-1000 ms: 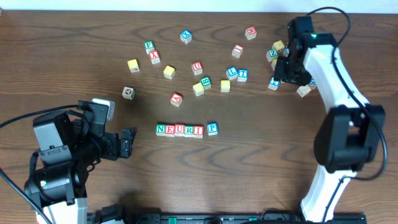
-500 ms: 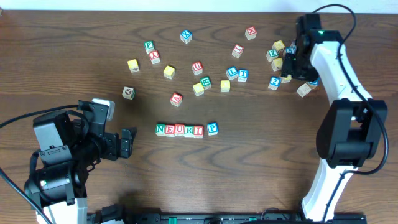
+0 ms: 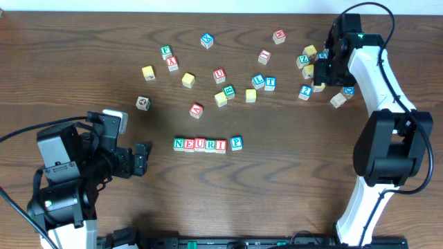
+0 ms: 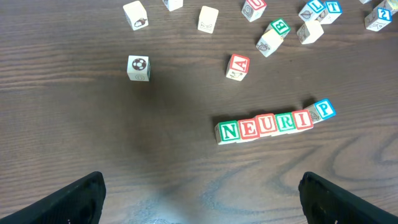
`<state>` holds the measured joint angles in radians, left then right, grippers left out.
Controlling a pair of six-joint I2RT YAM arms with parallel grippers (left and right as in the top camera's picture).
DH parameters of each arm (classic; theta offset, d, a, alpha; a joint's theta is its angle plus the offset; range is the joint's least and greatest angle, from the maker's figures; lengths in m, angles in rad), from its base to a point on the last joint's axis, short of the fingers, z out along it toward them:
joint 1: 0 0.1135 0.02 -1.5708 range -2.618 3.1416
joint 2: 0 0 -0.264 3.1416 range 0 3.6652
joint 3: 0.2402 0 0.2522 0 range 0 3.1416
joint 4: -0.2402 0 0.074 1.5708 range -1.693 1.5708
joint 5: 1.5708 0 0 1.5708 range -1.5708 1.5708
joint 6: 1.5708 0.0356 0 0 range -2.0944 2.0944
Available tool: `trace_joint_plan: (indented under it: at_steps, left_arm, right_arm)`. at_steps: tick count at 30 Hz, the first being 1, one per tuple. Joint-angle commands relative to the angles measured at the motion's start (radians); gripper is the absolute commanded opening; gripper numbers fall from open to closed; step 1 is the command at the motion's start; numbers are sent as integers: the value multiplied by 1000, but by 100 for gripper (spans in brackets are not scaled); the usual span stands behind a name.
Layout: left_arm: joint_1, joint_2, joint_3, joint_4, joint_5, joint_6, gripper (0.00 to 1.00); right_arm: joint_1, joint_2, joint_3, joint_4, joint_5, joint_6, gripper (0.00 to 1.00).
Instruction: Spell out NEURIPS
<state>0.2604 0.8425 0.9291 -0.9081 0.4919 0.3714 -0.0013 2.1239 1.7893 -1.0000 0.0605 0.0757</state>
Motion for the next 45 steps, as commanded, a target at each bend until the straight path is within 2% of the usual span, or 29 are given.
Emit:
trace_joint_plan:
  at_steps: [1,18,34,39,45]
  left_arm:
    - [6,-1,20,3,13,17,98]
    - [6,-1,20,3,13,17,97]
    - [6,-1,20,3,13,17,98]
    - [6,-1,20,3,13,17,98]
    - [6,-1,20,3,13,17,98]
  right_arm:
    - [11,-6,24,23,-26,-78,61]
    - [2,67,23,97,-36,-126,64]
    - [1,104,23,107,-6,-137,63]
    - [1,104,22,116,0,-137,58]
    - [1,104,4,126,16,-137,58]
